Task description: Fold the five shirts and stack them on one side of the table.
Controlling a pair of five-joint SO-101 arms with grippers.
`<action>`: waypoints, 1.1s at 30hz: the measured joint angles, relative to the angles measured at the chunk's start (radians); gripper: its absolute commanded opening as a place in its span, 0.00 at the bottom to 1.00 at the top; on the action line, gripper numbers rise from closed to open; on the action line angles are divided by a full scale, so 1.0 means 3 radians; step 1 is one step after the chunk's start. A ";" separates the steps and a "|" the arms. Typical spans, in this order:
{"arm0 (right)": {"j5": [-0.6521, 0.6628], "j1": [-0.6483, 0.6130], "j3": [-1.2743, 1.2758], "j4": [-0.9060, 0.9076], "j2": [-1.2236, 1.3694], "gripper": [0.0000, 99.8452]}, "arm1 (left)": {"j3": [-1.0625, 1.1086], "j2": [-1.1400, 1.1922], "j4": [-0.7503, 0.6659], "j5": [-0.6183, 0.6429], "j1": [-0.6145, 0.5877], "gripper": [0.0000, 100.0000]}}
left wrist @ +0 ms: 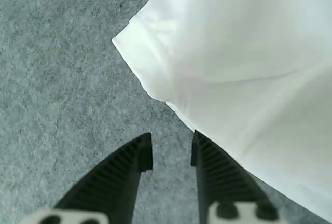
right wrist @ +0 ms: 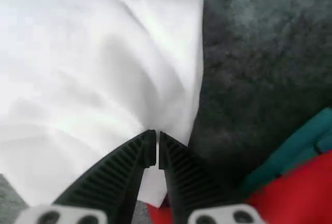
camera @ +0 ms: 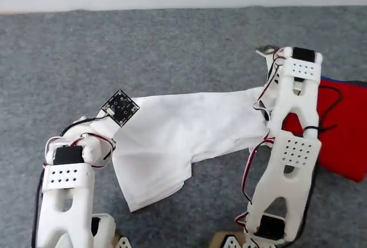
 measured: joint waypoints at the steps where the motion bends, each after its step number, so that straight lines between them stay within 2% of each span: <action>1: 0.0000 -0.0046 0.0015 0.0000 -0.0061 0.03 | 0.0000 0.0000 0.0000 0.0000 0.0000 0.14; 10: -0.0005 -0.0537 0.0604 0.0000 -0.0772 0.03 | -0.0036 0.0000 0.0000 0.0072 0.0000 0.14; 16: -0.0179 -0.0690 0.1028 0.0000 -0.1227 0.03 | -0.0338 0.0000 0.0000 0.0941 0.0000 0.15; 18: -0.0205 -0.0696 0.1146 0.0000 -0.1437 0.03 | -0.0450 0.0000 0.0000 0.1207 0.0000 0.18; 23: -0.0363 -0.0650 0.1529 0.0000 -0.2005 0.03 | -0.0644 0.0000 0.0000 0.1621 0.0000 0.23; 27: -0.0389 -0.0455 0.2020 0.0000 -0.2460 0.03 | -0.0783 0.0056 0.0000 0.1724 0.0000 0.23; 30: -0.0389 -0.0215 0.2414 0.0000 -0.2793 0.03 | -0.1043 0.0378 0.0077 0.1724 0.0000 0.23; 33: -0.0389 0.0072 0.2762 0.0000 -0.3125 0.03 | -0.1514 0.0910 0.0399 0.1708 0.0000 0.23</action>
